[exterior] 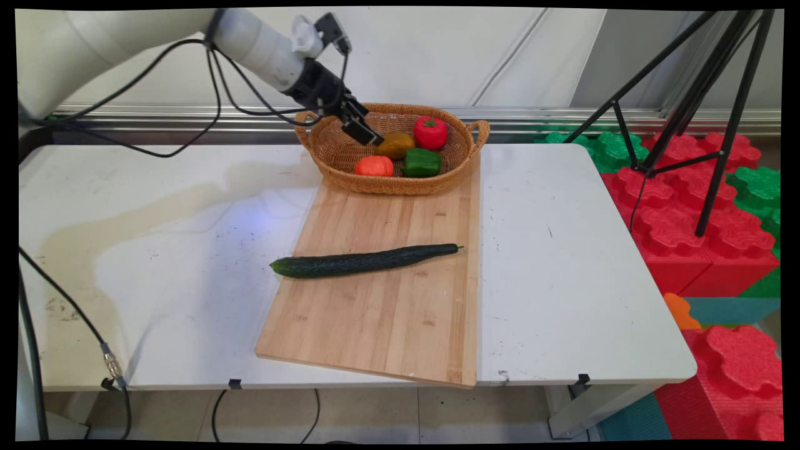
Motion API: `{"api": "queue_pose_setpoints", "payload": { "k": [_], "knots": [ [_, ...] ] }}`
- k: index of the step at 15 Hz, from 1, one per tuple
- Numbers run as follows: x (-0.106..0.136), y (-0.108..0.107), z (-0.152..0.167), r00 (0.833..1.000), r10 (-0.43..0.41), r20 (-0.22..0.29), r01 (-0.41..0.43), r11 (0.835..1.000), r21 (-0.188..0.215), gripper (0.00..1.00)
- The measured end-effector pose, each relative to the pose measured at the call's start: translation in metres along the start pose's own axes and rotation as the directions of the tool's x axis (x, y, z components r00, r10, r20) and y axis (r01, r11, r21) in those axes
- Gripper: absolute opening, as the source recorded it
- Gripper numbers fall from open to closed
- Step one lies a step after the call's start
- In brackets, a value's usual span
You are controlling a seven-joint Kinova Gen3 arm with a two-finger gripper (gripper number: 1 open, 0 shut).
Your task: Pick up the potato from the vegetable basket
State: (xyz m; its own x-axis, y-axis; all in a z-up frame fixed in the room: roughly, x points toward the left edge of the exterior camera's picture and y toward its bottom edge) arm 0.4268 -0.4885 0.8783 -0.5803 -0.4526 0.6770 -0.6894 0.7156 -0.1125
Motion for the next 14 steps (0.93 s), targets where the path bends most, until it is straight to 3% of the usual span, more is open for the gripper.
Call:
{"api": "queue_pose_setpoints", "payload": {
  "k": [7, 14],
  "knots": [
    [0.004, -0.022, 0.055, 0.998, 0.009, 0.063, -0.009, 1.0, 0.01, 1.0],
    [0.006, -0.037, 0.092, 0.997, 0.008, 0.074, -0.01, 1.0, 0.024, 1.0]
  ]
}}
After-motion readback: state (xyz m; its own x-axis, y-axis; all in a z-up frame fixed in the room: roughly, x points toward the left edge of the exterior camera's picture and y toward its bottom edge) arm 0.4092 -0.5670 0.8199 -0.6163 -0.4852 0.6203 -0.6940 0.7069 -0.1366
